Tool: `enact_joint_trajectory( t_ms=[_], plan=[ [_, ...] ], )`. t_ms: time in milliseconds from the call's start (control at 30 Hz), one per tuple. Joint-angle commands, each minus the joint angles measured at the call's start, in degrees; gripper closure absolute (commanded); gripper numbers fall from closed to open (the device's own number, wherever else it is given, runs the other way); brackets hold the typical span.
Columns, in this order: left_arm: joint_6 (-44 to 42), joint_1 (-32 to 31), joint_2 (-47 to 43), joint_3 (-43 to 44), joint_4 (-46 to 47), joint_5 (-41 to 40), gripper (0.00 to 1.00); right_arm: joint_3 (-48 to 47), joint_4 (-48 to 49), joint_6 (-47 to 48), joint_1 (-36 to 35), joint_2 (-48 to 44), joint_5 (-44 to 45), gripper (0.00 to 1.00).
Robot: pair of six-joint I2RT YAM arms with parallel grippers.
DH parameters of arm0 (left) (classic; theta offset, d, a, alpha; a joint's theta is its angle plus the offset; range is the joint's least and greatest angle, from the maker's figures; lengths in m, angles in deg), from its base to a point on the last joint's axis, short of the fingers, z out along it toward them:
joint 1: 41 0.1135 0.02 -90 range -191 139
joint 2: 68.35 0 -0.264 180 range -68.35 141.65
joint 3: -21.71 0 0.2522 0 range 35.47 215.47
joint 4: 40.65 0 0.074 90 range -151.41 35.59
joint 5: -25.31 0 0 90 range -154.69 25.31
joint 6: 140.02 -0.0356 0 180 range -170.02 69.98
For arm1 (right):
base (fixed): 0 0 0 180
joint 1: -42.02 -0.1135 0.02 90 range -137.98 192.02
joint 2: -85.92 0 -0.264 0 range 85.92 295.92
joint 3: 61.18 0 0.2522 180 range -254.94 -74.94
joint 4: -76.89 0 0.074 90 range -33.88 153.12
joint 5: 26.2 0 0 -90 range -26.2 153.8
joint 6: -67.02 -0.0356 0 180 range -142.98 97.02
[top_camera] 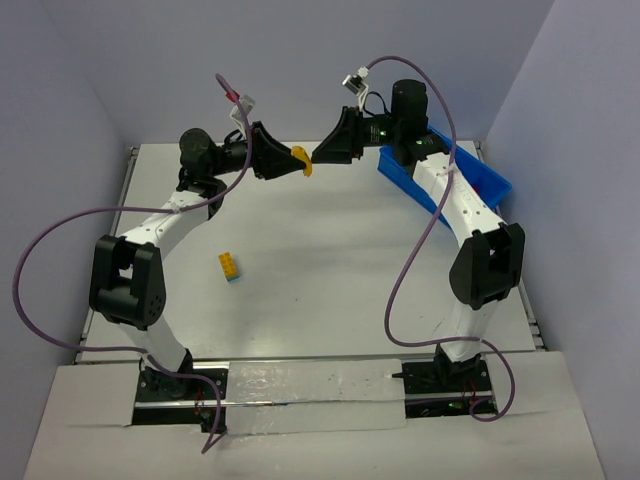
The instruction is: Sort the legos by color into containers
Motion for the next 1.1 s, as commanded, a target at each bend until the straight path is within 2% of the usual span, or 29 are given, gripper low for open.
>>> enact_joint_trajectory(
  t_ms=[0,167,333,533,800,1000,1067],
  plan=[
    [1.6,-0.1,0.1,2.4,4.1,1.0,1.00,-1.6,2.1,-0.2,-1.2,-0.8,-2.0,0.29],
    [2.4,0.0,0.0,2.4,5.1,1.3,1.00,-2.1,-6.1,7.6,-2.0,-0.8,0.0,0.26],
    [2.9,-0.1,-0.1,2.6,5.8,1.7,1.00,-2.0,-8.5,10.0,-2.0,-0.7,1.4,0.24],
    [3.0,-0.1,-0.4,2.4,6.0,1.5,1.00,-2.5,-7.0,8.8,-2.7,-0.9,1.0,0.34],
    [2.9,-0.2,-0.5,2.4,6.1,1.8,1.00,-2.9,-8.0,10.5,-3.6,-0.9,1.3,0.41],
    [2.7,-0.2,-0.8,2.2,5.7,1.8,1.00,-3.1,-8.1,10.8,-3.9,-0.8,1.4,0.59],
    [2.5,-0.2,-0.8,2.2,5.4,1.6,1.00,-3.2,-8.5,11.4,-3.8,-0.8,1.4,0.69]
  ],
)
